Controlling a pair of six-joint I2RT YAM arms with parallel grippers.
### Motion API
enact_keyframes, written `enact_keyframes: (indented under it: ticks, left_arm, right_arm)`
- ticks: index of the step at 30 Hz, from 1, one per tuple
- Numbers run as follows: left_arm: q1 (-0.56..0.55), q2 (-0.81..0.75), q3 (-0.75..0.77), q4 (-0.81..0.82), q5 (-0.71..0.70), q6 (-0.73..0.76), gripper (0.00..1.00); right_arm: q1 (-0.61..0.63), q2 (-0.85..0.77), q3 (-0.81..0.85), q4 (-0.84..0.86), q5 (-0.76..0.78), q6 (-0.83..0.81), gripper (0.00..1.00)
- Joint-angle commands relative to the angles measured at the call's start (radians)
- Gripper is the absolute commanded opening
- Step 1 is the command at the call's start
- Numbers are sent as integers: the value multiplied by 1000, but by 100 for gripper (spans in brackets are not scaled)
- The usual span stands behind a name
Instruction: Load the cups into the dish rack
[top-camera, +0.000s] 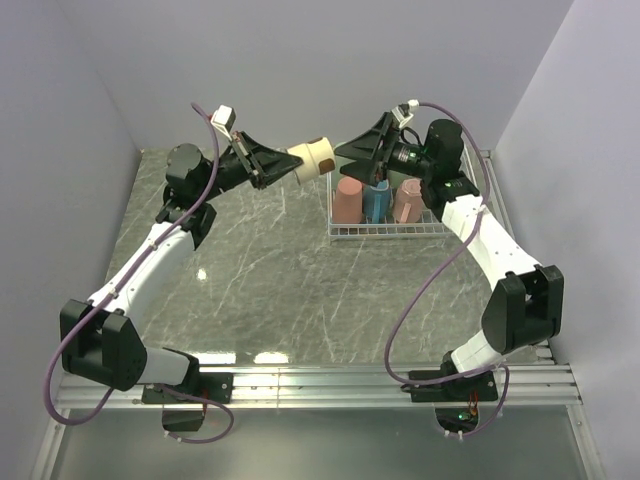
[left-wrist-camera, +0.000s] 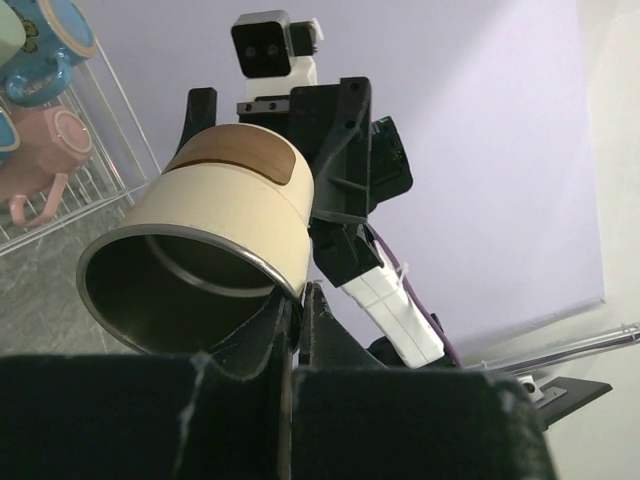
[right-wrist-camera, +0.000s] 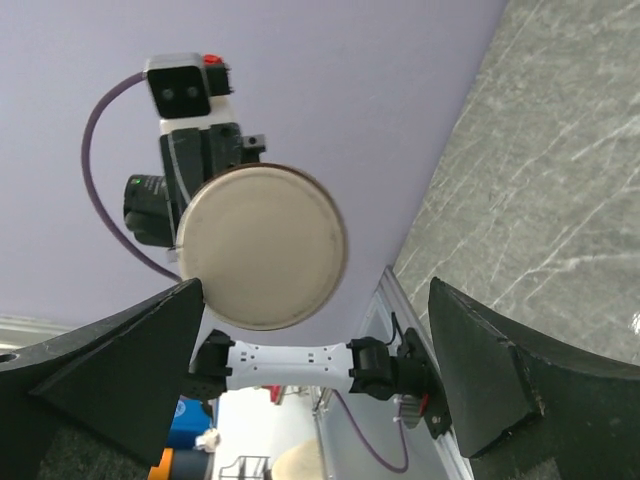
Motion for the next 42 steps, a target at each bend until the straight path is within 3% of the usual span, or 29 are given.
enact_keyframes:
  ticks: [1, 8, 32, 34, 38, 39, 42]
  left_arm:
    - [0, -11, -6, 60, 19, -6, 0]
    - [-3, 6, -6, 79, 22, -21, 0]
    - [-29, 3, -32, 41, 31, 11, 0]
    - [-29, 4, -32, 33, 29, 14, 0]
    - [-29, 9, -30, 5, 23, 31, 0]
    - [-28, 9, -30, -8, 20, 34, 0]
    - [-28, 15, -24, -22, 26, 40, 9]
  right_arm:
    - [36, -10, 69, 15, -15, -39, 100]
    - [50, -5, 51, 144, -37, 29, 100]
    - [96, 54, 142, 63, -17, -20, 98]
    - [96, 47, 128, 74, -25, -17, 90]
    - [96, 42, 112, 86, -37, -8, 57]
    - [96, 41, 111, 86, -39, -9, 42]
    - [96, 41, 111, 80, -40, -12, 24]
